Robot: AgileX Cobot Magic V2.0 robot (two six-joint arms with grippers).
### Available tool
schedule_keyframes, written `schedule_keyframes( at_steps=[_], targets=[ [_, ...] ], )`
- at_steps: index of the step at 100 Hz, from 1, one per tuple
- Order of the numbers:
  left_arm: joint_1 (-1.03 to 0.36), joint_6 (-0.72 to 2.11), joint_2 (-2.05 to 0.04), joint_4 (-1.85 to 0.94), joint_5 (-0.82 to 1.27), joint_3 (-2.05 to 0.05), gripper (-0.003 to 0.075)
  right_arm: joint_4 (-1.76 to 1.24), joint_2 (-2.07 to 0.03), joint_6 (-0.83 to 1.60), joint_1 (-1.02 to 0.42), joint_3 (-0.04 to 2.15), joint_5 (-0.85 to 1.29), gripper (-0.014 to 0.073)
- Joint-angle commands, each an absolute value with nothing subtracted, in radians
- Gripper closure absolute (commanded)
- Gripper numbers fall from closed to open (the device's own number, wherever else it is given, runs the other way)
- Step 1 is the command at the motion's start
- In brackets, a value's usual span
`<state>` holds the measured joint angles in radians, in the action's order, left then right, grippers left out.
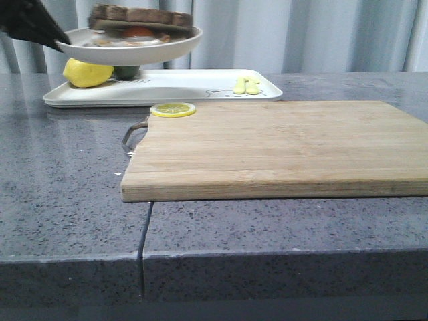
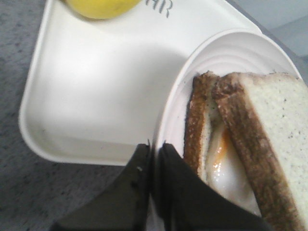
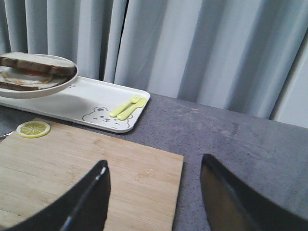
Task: Place bread and move sandwich to tray
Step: 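Lift the plate and carry it over the bear-print tray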
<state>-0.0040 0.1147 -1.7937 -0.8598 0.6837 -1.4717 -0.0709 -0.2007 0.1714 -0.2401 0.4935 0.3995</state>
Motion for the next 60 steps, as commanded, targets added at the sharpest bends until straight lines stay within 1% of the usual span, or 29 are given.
schedule_keyframes(
  at_steps=[1,33,60],
  targets=[
    [-0.013,0.111,-1.805,-0.931,0.697,-1.595,0.0739,-0.065,-0.212,0.171,-0.235,0.52,0.313,0.0166],
    [-0.013,0.111,-2.012,-0.931,0.818,-1.89,0.0739,-0.065,-0.212,0.17,-0.235,0.52,0.313,0.0166],
    [-0.013,0.111,-2.096,-0.931,0.826,-1.998,0.0739,-0.065,-0.212,0.167,-0.235,0.52,0.313,0.0166]
  ],
)
